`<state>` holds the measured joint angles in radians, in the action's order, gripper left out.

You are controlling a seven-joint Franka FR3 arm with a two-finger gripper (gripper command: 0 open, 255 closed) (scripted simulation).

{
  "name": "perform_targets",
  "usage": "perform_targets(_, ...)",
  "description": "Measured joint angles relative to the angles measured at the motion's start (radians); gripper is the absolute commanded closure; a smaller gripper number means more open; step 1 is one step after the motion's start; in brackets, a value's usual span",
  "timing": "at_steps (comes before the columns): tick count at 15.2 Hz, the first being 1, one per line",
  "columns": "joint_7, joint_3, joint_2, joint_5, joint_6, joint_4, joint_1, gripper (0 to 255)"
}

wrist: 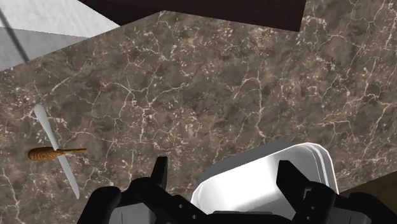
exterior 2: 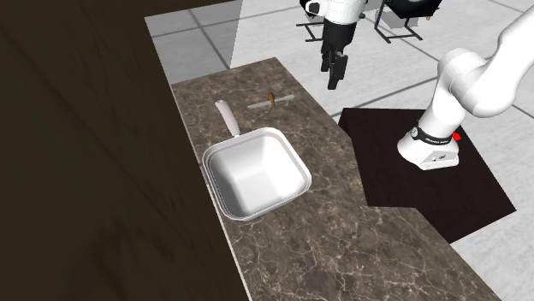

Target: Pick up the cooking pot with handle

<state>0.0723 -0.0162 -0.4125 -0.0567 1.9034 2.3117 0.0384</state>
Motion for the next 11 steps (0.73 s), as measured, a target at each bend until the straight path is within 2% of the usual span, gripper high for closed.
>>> perform_targets(8,0.150,-0.030,0.280,-0.049,0.182,-0.104,0.021,0)
perform_targets(11,0.205,-0.033,0.401,-0.075,0.223,-0.184,0.026,0)
